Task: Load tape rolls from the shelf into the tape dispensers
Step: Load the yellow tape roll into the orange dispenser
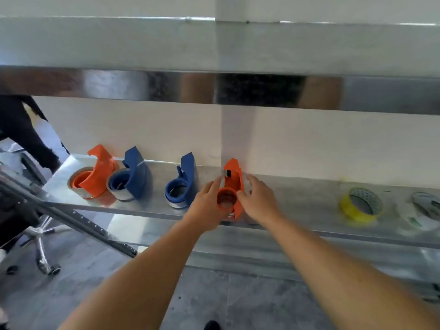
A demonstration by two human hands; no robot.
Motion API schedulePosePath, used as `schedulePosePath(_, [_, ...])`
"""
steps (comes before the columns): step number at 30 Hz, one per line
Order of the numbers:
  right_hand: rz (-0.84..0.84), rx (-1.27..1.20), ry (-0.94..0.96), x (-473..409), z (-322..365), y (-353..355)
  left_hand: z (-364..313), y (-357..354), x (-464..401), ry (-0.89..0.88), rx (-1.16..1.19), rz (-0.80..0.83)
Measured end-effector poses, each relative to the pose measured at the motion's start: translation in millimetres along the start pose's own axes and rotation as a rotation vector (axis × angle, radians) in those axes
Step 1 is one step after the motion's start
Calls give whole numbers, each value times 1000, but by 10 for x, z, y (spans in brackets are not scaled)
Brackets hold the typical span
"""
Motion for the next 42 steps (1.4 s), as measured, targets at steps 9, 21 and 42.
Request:
schedulePosePath(9, [-44,-68,-38,-131,-87,-138,92,-138,-185,-40,-78,34])
schedulePosePath(21, [-86,-34,11,-193,-195,25,149,-140,-304,-90,-76,134])
schedulePosePath(42, [-43,83,102,-167,-281,31,173,-210,-238,-101,-36,59])
Point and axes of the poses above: each hand's wrist, its own x-axis away from the middle knuckle, its own y-axis out of the back of the hand, z = x × y, the point moved 7 cm from there along -x, towards the middle knuckle, and after that the axes turned 2 degrees about x, right-handed, at the moved point
